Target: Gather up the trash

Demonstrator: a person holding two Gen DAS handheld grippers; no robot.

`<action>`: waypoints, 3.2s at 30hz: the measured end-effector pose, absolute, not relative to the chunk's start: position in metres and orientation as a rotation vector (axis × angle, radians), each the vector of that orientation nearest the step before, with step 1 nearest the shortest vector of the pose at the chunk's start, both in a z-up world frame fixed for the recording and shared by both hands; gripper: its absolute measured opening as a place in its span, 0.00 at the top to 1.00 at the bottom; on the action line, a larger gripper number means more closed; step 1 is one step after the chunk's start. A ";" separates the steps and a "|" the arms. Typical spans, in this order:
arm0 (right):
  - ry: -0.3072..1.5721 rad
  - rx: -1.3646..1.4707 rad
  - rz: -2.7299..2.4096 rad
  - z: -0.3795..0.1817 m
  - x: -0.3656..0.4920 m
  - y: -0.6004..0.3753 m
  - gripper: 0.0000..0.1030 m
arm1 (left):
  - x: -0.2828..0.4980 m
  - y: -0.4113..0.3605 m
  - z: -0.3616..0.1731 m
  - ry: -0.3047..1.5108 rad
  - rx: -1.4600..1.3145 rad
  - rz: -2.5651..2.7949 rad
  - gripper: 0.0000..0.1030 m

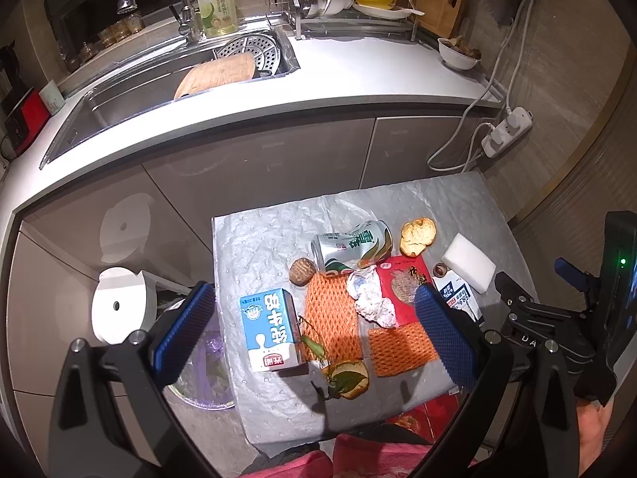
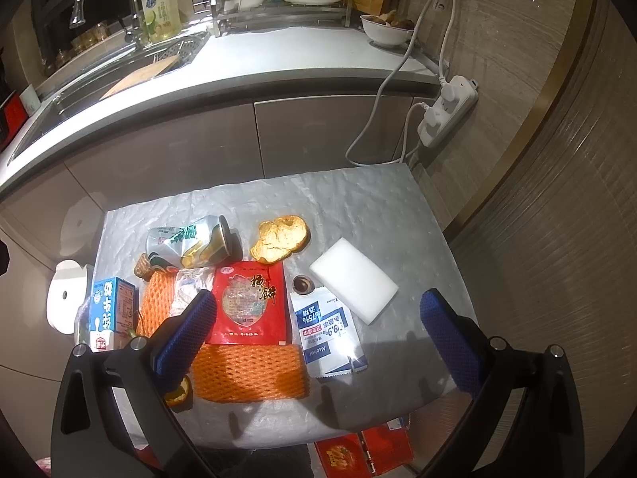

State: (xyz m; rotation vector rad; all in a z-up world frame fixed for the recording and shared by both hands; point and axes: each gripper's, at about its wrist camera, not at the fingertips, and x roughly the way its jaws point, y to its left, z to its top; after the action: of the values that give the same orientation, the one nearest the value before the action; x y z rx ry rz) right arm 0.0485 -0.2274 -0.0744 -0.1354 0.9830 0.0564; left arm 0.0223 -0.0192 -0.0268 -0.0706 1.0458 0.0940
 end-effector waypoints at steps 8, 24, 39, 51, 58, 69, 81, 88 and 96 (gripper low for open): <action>0.991 -0.132 0.056 -0.076 0.048 -0.228 0.02 | 0.021 -0.018 -0.030 1.053 -0.070 0.092 0.07; 1.009 -0.107 0.079 -0.082 0.047 -0.232 0.02 | 0.017 -0.014 -0.040 1.060 -0.074 0.099 0.07; 1.046 -0.128 0.130 -0.106 0.060 -0.239 0.02 | 0.009 0.003 -0.078 1.071 -0.119 0.093 0.07; 1.095 -0.135 0.187 -0.141 0.081 -0.250 0.02 | 0.014 0.038 -0.164 1.260 -0.224 0.153 0.07; 1.124 -0.156 0.206 -0.156 0.097 -0.257 0.02 | 0.033 0.050 -0.212 1.348 -0.306 0.193 0.07; 1.157 -0.183 0.250 -0.170 0.120 -0.253 0.02 | 0.045 0.063 -0.253 1.416 -0.452 0.218 0.35; 1.003 -0.609 0.695 -0.159 0.140 -0.150 0.02 | 0.038 0.067 -0.236 1.345 -0.439 0.220 0.39; 0.907 -1.033 1.038 -0.185 0.143 -0.064 0.11 | 0.025 0.068 -0.209 1.289 -0.448 0.229 0.39; 0.964 -1.283 1.200 -0.230 0.135 -0.031 0.29 | 0.010 0.077 -0.201 1.261 -0.475 0.268 0.39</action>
State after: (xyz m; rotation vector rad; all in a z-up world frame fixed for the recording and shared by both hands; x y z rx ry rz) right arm 0.1347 -0.0311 -0.2302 -1.2835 0.9639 1.2003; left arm 0.0104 0.0768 -0.2005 -0.4746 1.2611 0.2680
